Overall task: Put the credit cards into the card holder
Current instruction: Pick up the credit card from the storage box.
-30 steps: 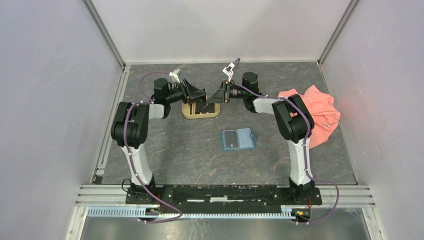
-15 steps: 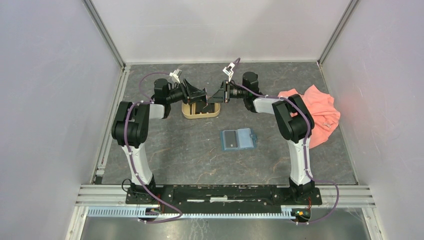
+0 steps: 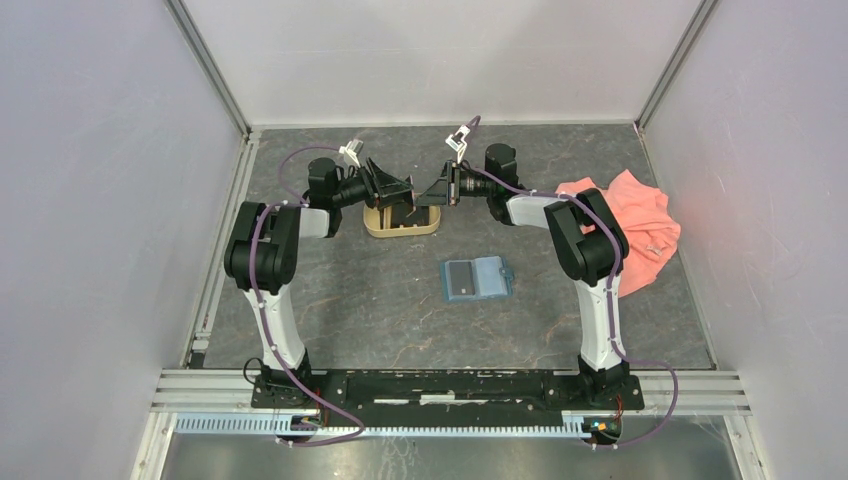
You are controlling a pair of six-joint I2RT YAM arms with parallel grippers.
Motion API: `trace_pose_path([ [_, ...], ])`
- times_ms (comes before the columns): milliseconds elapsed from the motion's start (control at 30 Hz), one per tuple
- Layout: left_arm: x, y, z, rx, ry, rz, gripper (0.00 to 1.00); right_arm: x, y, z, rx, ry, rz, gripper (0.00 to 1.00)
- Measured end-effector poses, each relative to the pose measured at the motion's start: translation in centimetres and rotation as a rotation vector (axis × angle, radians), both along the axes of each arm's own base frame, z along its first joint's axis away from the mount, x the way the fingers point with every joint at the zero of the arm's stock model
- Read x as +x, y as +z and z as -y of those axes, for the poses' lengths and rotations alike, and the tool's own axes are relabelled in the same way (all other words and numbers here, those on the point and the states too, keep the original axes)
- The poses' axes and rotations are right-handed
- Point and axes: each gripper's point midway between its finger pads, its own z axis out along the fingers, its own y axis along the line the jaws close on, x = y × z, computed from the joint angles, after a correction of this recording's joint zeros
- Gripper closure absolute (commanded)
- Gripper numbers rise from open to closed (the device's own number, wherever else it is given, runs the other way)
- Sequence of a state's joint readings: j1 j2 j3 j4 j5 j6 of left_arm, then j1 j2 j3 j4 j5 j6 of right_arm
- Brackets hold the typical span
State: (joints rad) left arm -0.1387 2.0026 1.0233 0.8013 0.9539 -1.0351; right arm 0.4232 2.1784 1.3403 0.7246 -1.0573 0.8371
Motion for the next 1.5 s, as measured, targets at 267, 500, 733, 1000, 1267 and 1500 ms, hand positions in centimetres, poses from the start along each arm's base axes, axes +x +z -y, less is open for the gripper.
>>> trace_pose_path([
  [267, 0.1, 0.1, 0.0, -0.001, 0.0, 0.007, 0.55, 0.3, -0.1, 0.1, -0.016, 0.001, 0.021, 0.78],
  [500, 0.1, 0.0, -0.1, -0.009, -0.003, 0.004, 0.54, 0.6, -1.1, 0.3, -0.056, -0.005, 0.026, 0.81],
  [733, 0.0, -0.3, -0.2, -0.014, -0.007, -0.014, 0.54, 0.6, -2.1, 0.6, -0.094, -0.007, 0.018, 0.85],
  [1000, 0.2, -0.7, -0.5, -0.008, 0.011, -0.036, 0.55, 1.6, -2.9, 0.6, -0.141, -0.03, 0.027, 0.88],
  [1267, 0.4, -1.6, -0.7, 0.006, 0.036, -0.089, 0.55, 2.7, -4.6, 1.3, -0.207, -0.076, 0.041, 0.88],
  [1500, 0.7, -2.3, -1.0, 0.03, 0.067, -0.106, 0.56, 2.9, -6.0, 1.6, -0.238, -0.079, 0.025, 0.87],
])
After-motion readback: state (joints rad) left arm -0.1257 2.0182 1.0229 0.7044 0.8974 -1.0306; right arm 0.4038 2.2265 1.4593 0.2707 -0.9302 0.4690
